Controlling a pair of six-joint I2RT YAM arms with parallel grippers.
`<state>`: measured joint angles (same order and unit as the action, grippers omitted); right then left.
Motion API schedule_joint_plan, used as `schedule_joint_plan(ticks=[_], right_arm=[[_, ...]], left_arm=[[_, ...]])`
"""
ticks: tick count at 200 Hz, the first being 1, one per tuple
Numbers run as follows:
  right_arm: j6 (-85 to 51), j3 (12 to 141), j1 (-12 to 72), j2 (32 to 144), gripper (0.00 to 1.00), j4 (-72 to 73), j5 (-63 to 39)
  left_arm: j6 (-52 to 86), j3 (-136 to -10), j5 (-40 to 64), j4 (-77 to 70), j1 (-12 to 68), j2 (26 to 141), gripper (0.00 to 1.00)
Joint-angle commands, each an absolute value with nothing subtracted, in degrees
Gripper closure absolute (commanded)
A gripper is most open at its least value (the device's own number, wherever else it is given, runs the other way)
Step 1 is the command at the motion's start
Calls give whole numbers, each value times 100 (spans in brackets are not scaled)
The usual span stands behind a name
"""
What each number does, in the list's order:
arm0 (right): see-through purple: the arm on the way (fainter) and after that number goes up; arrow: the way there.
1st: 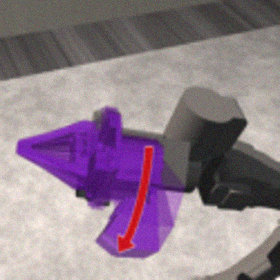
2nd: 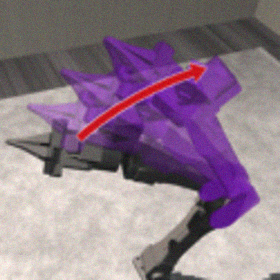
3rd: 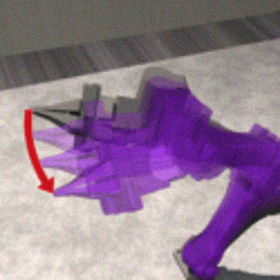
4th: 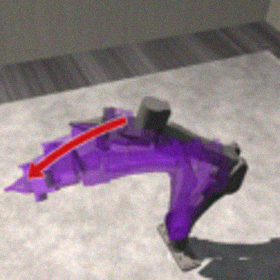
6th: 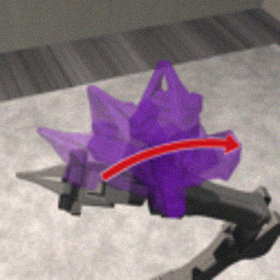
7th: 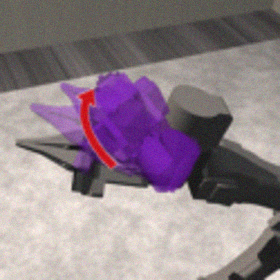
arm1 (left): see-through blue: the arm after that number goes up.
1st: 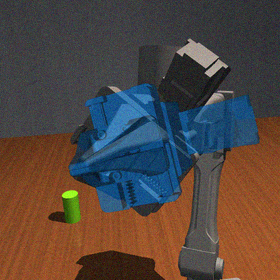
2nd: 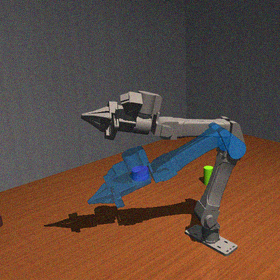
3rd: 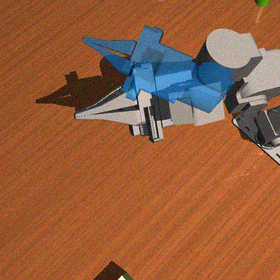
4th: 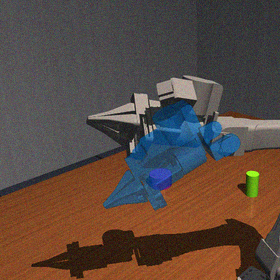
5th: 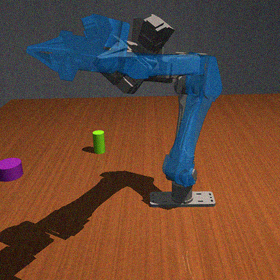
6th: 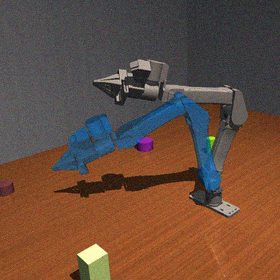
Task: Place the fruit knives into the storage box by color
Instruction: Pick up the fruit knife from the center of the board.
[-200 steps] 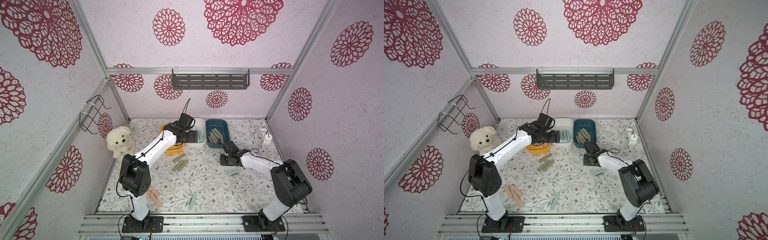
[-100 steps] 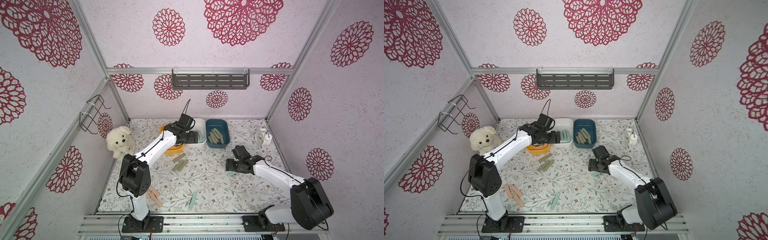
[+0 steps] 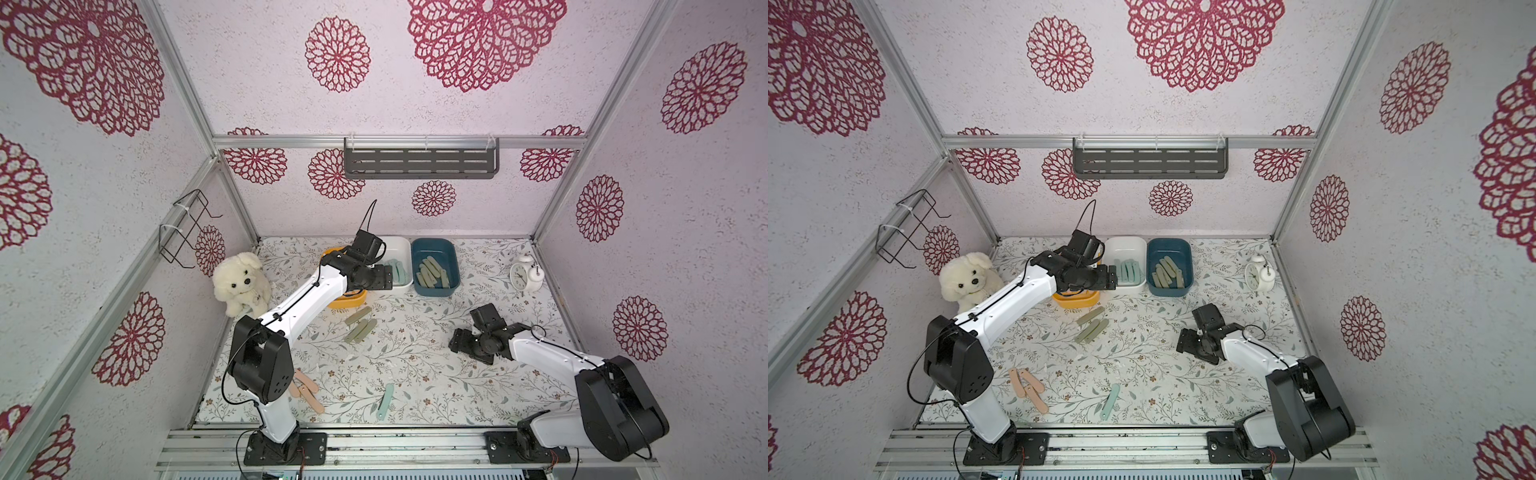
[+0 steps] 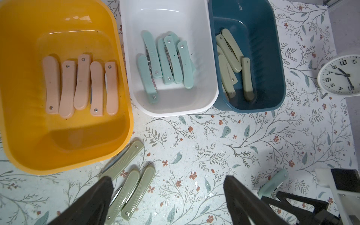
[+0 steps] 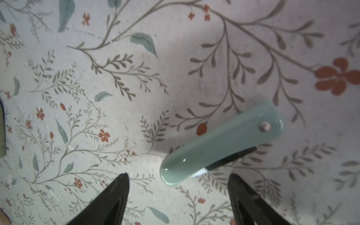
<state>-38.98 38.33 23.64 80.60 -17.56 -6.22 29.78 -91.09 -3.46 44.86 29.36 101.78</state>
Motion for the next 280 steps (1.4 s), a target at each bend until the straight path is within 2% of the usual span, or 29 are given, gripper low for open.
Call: schedule_joint_plan(ticks=[1,115,150,198,280], right_arm=[[-3757,4001,2330,8506,17,-1731,-460],[-3104,4762,2583,9565,32,-1898,321],[-3067,4813,2730,9705,41,-1998,511],[-3016,4754,2751,9842,59,-2131,678],[-3050,5043,2733,9726,73,-2266,554]], left_arm=[[2900,-8976,-351,4316,2873,10089,6],[2957,-8868,-324,4204,2852,10035,6],[2949,-8842,-340,4200,2848,10002,6],[2927,-8846,-347,4200,2843,9952,6],[2914,-8772,-369,4197,2817,9853,6]])
